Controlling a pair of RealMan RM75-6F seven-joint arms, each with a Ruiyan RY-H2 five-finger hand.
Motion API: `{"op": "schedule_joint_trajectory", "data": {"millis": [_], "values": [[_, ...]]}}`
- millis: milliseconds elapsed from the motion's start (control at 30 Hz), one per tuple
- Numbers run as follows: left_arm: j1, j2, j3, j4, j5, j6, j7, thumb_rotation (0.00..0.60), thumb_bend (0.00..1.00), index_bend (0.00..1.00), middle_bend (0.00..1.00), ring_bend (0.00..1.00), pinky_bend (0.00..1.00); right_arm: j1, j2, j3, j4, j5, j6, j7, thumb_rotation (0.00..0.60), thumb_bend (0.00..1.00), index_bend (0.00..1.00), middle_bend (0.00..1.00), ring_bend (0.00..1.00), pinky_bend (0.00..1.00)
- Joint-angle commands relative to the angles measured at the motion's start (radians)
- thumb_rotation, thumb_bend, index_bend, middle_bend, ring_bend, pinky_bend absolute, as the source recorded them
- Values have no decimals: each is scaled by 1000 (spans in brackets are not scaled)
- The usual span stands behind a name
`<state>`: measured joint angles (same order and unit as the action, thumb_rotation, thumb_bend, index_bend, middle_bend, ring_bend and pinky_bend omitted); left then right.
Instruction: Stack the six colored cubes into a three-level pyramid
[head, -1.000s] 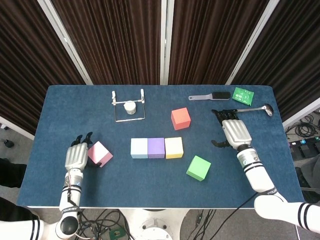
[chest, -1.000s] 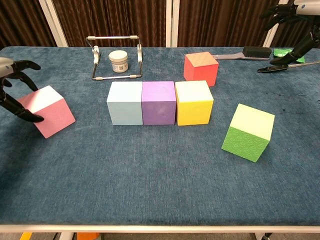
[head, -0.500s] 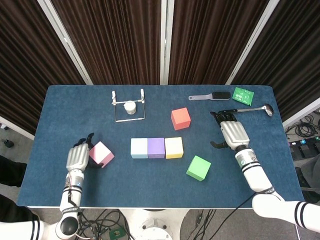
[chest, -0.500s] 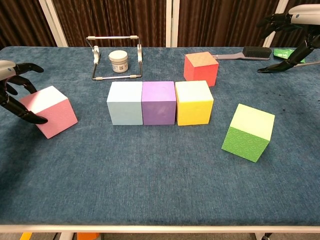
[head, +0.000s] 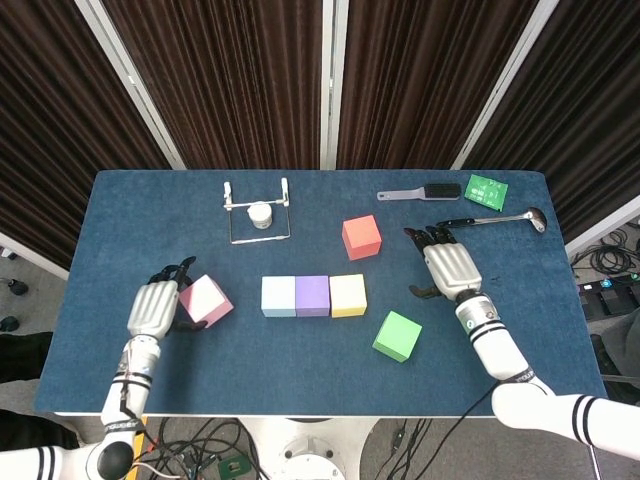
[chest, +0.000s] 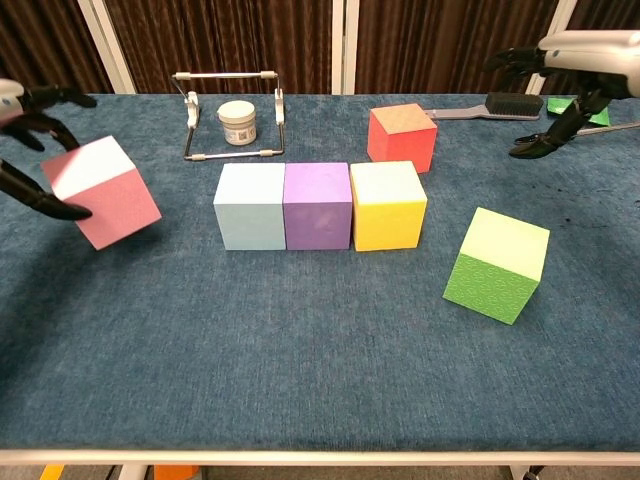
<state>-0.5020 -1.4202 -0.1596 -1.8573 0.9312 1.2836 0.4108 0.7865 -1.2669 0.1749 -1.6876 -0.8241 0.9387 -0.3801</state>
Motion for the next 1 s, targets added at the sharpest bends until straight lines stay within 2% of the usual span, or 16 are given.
{"op": "schedule_joint_trajectory", "data": {"millis": [33, 200, 600, 1000], "values": [[9, 88, 29, 36, 132, -70, -113, 600, 130, 85, 463, 109, 205, 21, -39, -10, 41, 2, -11, -31, 600, 153, 0, 85, 0, 0], [17, 123, 29, 65, 186, -86, -182, 600, 129, 86, 464, 109, 204, 49, -106, -16, 105, 29, -30, -59, 600, 158, 0, 50, 0, 0], [21, 182, 16, 98, 203, -136, -269, 600, 126, 85, 463, 108, 204, 88, -236, -10, 217, 3, -60, -51, 600, 177, 0, 0, 0, 0], [31, 194, 16, 109, 208, -143, -285, 600, 123, 86, 459, 108, 204, 86, -318, -3, 263, -94, -18, -19, 600, 190, 0, 0, 0, 0]]}}
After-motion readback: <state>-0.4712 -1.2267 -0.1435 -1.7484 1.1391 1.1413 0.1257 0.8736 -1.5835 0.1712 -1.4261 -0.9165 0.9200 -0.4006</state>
